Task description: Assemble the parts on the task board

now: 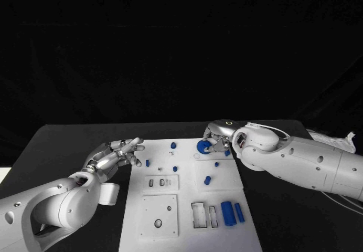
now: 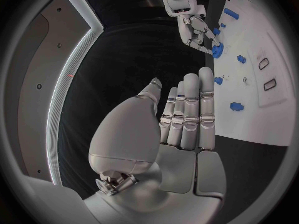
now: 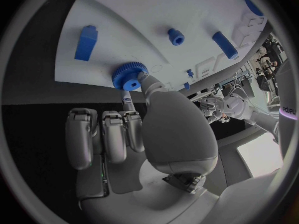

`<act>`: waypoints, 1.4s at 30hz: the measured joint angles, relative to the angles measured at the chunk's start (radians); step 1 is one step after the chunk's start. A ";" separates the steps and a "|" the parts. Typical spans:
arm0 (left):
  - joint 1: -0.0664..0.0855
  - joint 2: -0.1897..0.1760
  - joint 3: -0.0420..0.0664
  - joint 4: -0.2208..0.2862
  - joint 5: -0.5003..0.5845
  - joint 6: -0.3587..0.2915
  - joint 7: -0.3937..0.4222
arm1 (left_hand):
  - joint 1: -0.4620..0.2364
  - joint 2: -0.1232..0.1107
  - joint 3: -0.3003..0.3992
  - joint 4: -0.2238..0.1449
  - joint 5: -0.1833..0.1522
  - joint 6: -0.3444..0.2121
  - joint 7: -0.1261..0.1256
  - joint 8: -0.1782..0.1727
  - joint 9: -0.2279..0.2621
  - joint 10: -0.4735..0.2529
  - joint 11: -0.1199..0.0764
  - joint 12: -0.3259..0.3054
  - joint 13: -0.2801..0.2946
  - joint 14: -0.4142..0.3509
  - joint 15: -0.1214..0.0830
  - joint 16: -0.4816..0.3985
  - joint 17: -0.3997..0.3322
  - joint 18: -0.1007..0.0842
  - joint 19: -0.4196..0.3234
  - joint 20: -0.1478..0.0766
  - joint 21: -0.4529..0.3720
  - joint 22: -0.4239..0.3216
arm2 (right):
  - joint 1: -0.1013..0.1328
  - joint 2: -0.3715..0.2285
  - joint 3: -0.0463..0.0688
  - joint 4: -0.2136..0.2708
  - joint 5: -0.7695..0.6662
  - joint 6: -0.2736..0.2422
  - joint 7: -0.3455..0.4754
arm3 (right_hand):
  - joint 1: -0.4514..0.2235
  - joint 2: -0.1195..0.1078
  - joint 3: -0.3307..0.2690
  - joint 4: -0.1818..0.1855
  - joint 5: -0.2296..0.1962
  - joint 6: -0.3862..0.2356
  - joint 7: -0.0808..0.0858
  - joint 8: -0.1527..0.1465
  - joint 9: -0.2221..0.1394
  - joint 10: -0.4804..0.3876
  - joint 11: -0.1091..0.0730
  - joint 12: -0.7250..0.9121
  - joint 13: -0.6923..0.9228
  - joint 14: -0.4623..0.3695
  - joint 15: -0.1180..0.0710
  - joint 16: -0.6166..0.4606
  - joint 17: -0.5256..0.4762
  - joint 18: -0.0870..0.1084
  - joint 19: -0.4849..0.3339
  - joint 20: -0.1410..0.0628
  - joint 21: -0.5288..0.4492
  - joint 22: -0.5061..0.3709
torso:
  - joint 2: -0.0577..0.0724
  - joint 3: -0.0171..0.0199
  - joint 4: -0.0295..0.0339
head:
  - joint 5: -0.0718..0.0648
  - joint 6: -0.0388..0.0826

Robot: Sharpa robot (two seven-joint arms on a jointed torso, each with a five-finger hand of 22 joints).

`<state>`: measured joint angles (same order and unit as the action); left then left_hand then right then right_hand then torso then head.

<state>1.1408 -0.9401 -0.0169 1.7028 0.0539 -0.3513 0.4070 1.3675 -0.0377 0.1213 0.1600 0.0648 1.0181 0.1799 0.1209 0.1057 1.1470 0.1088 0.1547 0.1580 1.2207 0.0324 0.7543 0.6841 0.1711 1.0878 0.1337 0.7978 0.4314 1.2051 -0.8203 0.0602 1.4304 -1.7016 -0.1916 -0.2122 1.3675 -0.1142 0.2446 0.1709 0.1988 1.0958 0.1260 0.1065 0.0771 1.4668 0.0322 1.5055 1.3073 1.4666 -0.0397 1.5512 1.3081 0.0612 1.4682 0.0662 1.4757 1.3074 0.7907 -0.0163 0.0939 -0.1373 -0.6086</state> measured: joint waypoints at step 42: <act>-0.001 0.006 0.000 0.000 0.000 0.004 -0.001 | 0.002 0.002 0.000 0.000 0.000 0.000 0.000 0.000 0.000 0.000 0.000 0.000 0.000 0.000 0.000 0.000 0.001 0.000 0.000 0.000 0.000 0.001 | -0.039 0.197 -0.013 0.024 -0.198 -0.091 -0.067 | -0.036 0.004 0.015 0.004 0.016 0.001 0.000 -0.010 0.000 0.000 0.000 0.000 0.001 0.000 0.000 0.004 0.000 0.000 -0.004 -0.004 0.004 0.000 | 0.001 -0.0012 0.0020 | 0.031 -0.006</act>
<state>1.1398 -0.9342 -0.0170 1.7029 0.0541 -0.3472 0.4063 1.3696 -0.0356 0.1213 0.1600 0.0648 1.0181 0.1799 0.1209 0.1057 1.1471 0.1087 0.1547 0.1582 1.2206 0.0324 0.7543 0.6846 0.1710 1.0878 0.1336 0.7977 0.4320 1.1661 -0.6238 0.0475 1.4548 -1.8992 -0.2822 -0.2788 1.3312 -0.1106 0.2599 0.1749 0.2152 1.0963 0.1259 0.0966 0.0769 1.4668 0.0324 1.5054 1.3079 1.4665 -0.0394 1.5551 1.3077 0.0613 1.4644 0.0627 1.4793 1.3078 0.7912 -0.0174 0.0959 -0.1061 -0.6144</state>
